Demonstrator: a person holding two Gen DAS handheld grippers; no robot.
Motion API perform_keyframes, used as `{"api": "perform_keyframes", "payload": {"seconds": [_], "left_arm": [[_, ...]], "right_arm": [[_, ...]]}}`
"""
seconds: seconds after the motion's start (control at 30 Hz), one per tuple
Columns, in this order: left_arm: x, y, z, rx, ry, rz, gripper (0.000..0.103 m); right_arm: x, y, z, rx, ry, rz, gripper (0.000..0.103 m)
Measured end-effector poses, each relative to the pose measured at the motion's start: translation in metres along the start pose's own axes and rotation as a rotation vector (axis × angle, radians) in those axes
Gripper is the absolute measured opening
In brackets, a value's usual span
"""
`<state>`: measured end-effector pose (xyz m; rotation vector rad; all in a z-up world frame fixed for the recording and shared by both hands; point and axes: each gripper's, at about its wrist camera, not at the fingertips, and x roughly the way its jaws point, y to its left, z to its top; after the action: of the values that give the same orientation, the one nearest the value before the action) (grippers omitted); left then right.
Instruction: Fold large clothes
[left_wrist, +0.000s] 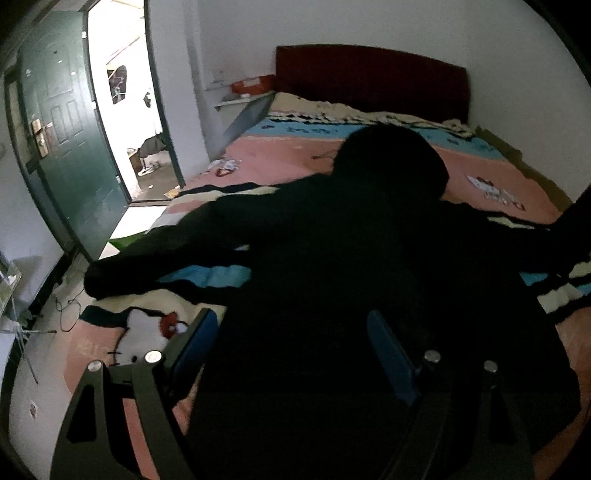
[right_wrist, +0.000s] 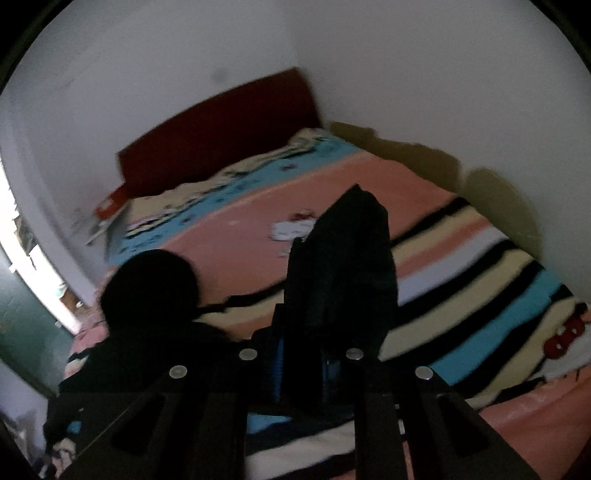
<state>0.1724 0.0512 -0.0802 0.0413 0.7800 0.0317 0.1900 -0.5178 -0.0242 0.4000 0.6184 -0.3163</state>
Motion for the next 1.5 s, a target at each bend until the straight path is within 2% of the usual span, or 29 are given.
{"api": "perform_keyframes", "payload": {"seconds": [0.23, 0.43, 0.7, 0.8, 0.93, 0.97, 1.17, 1.37, 1.47, 1.5], "left_arm": [[-0.003, 0.056, -0.012, -0.068, -0.008, -0.027, 0.083], [0.005, 0.105, -0.025, -0.113, 0.001, -0.014, 0.083], [0.022, 0.166, -0.039, -0.203, 0.018, 0.017, 0.083], [0.028, 0.184, -0.045, -0.239, 0.030, 0.030, 0.083], [0.034, 0.202, -0.054, -0.270, 0.047, 0.055, 0.083], [0.036, 0.206, -0.056, -0.277, 0.053, 0.063, 0.083], [0.047, 0.216, -0.061, -0.287, 0.085, 0.093, 0.083], [0.056, 0.207, -0.053, -0.258, 0.090, 0.111, 0.083], [0.061, 0.195, -0.045, -0.240, 0.092, 0.071, 0.083], [0.064, 0.190, -0.040, -0.234, 0.097, 0.048, 0.083]], "right_arm": [[-0.027, 0.127, 0.001, -0.134, -0.006, 0.108, 0.015], [-0.031, 0.220, -0.017, -0.240, 0.007, 0.170, 0.015], [-0.003, 0.332, -0.068, -0.343, 0.076, 0.264, 0.015], [0.018, 0.360, -0.091, -0.378, 0.123, 0.290, 0.014], [0.041, 0.389, -0.124, -0.418, 0.187, 0.324, 0.009], [0.047, 0.394, -0.130, -0.427, 0.199, 0.332, 0.004], [0.082, 0.418, -0.176, -0.480, 0.284, 0.364, 0.004], [0.103, 0.408, -0.195, -0.473, 0.315, 0.349, 0.005], [0.103, 0.385, -0.190, -0.447, 0.309, 0.321, 0.006], [0.101, 0.376, -0.187, -0.438, 0.305, 0.309, 0.009]]}}
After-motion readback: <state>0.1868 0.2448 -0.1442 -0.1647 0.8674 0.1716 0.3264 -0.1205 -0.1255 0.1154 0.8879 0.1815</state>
